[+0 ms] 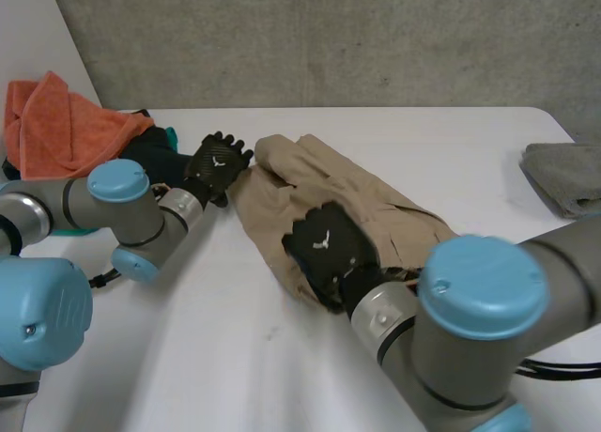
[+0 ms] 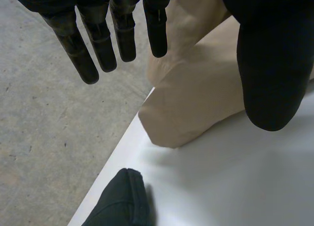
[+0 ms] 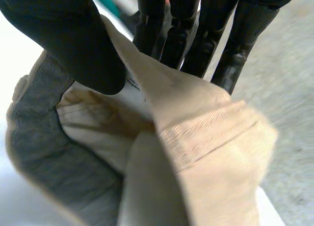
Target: Fold the laundry.
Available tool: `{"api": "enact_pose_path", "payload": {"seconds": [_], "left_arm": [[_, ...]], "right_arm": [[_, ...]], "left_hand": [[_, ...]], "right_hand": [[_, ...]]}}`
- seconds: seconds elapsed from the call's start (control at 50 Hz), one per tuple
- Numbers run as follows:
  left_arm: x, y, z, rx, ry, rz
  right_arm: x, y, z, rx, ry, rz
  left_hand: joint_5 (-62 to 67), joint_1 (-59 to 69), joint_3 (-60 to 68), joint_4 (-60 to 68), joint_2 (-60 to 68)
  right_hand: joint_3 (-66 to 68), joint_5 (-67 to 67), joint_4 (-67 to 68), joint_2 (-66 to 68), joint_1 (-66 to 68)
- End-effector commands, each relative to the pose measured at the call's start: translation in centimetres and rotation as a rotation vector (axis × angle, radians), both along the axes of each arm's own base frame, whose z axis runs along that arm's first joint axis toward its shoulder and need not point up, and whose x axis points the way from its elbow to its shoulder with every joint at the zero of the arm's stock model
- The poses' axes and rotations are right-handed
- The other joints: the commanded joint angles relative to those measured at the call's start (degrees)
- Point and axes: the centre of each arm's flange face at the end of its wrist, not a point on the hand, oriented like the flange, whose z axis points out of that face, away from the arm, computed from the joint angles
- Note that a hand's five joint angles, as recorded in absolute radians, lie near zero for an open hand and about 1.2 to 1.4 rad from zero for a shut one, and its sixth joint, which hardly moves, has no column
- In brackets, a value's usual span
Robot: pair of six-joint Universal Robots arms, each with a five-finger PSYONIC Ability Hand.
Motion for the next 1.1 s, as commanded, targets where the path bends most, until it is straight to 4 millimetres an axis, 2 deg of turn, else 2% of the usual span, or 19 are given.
{"api": "enact_pose_path", "payload": {"seconds": [0.02,0.08,0.16,0.22,0.24,0.32,0.34,0.4,0.42,0.46,0.54,0.56,0.7,0.72,0.8,0.84,0.96,1.02,1.1], "left_arm": [[-0.1,0.8,-0.8,0.033,-0.008,-0.015],[-0.2,1.0,-1.1,0.039,-0.010,-0.016],[-0.5,1.2,-1.2,0.036,-0.009,-0.018],[-0.8,1.2,-0.7,0.018,-0.007,-0.015],[-0.9,1.2,-0.4,0.008,-0.003,-0.010],[-1.4,0.9,3.4,-0.099,0.039,0.091],[-1.1,1.0,5.6,-0.142,0.065,0.147],[-0.3,1.5,8.6,-0.185,0.107,0.224],[0.1,2.1,10.9,-0.222,0.131,0.251],[0.3,3.1,12.6,-0.247,0.147,0.252],[0.3,6.7,17.9,-0.309,0.192,0.226],[0.5,8.3,20.4,-0.341,0.223,0.212],[2.4,13.5,27.9,-0.433,0.362,0.184],[2.9,14.6,29.7,-0.467,0.394,0.176],[3.8,17.7,33.6,-0.546,0.454,0.155],[4.1,18.9,34.9,-0.569,0.471,0.145],[5.1,23.8,39.3,-0.619,0.522,0.099],[5.5,26.1,40.4,-0.619,0.539,0.073],[5.7,26.6,40.2,-0.591,0.530,0.067]], "right_arm": [[-1.6,0.0,5.4,-0.023,-0.161,-0.018],[-2.2,-0.2,6.6,-0.013,-0.213,-0.023],[-2.7,0.1,8.2,0.000,-0.281,-0.014],[-3.1,-0.3,8.6,0.002,-0.296,-0.027],[-3.2,-0.6,8.6,0.000,-0.296,-0.038],[-4.2,-2.3,8.9,-0.015,-0.301,-0.088],[-4.3,-2.7,9.0,-0.019,-0.303,-0.100],[-5.2,-4.2,9.5,-0.037,-0.315,-0.142],[-5.3,-4.5,9.8,-0.045,-0.319,-0.150],[-5.8,-5.4,10.7,-0.070,-0.334,-0.175],[-6.9,-6.9,12.7,-0.112,-0.363,-0.217],[-7.2,-7.1,13.1,-0.121,-0.368,-0.225],[-8.7,-7.5,18.0,-0.218,-0.443,-0.253],[-8.9,-7.5,18.5,-0.226,-0.458,-0.256],[-10.1,-7.5,21.1,-0.257,-0.540,-0.267],[-10.9,-6.9,22.9,-0.282,-0.588,-0.266],[-11.8,-5.3,25.5,-0.276,-0.655,-0.251],[-12.2,-4.7,26.5,-0.259,-0.671,-0.236],[-12.9,-5.1,26.8,-0.238,-0.672,-0.223]], "left_hand": [[6.4,7.1,6.9,7.0,6.9],[11.0,11.7,11.4,11.5,11.5],[25.8,26.5,26.2,26.3,26.2],[57.5,58.2,57.9,58.0,57.9],[57.6,58.3,58.0,58.1,58.0],[57.6,58.3,58.0,58.1,58.0],[57.6,58.3,58.0,58.1,58.0],[57.6,58.3,58.0,58.1,58.0],[57.6,58.3,58.0,58.1,58.0],[57.6,58.3,58.0,58.1,58.0],[57.6,58.3,58.0,58.1,58.0],[57.6,58.3,58.0,58.1,58.0],[57.6,58.3,58.0,58.1,58.0],[57.6,58.3,58.0,58.1,58.0],[57.6,58.3,58.0,58.1,58.0],[57.6,58.3,58.0,58.1,58.0],[57.6,58.3,58.0,58.1,58.0],[57.6,58.3,58.0,58.1,58.0],[57.6,58.3,58.0,58.1,58.0]], "right_hand": [[12.5,13.5,12.9,12.8,23.9],[12.5,13.5,12.9,12.8,23.9],[12.5,13.5,12.9,12.8,23.9],[12.5,13.5,12.9,12.8,23.9],[12.5,13.5,12.9,12.8,23.9],[12.5,13.5,12.9,12.8,23.9],[12.5,13.5,12.9,12.8,23.9],[12.5,13.5,12.9,12.8,23.9],[12.5,13.5,12.9,12.8,23.9],[12.5,13.5,12.9,12.8,23.9],[12.5,13.5,12.9,12.8,23.9],[12.5,13.5,12.9,12.8,23.9],[12.5,13.5,12.9,12.8,23.9],[12.5,13.5,12.9,12.8,23.9],[12.5,13.5,12.9,12.8,23.9],[12.5,13.5,12.9,12.8,23.9],[12.5,13.5,12.9,12.8,23.9],[12.5,13.5,12.9,12.8,23.9],[12.5,13.5,12.9,12.8,23.9]]}}
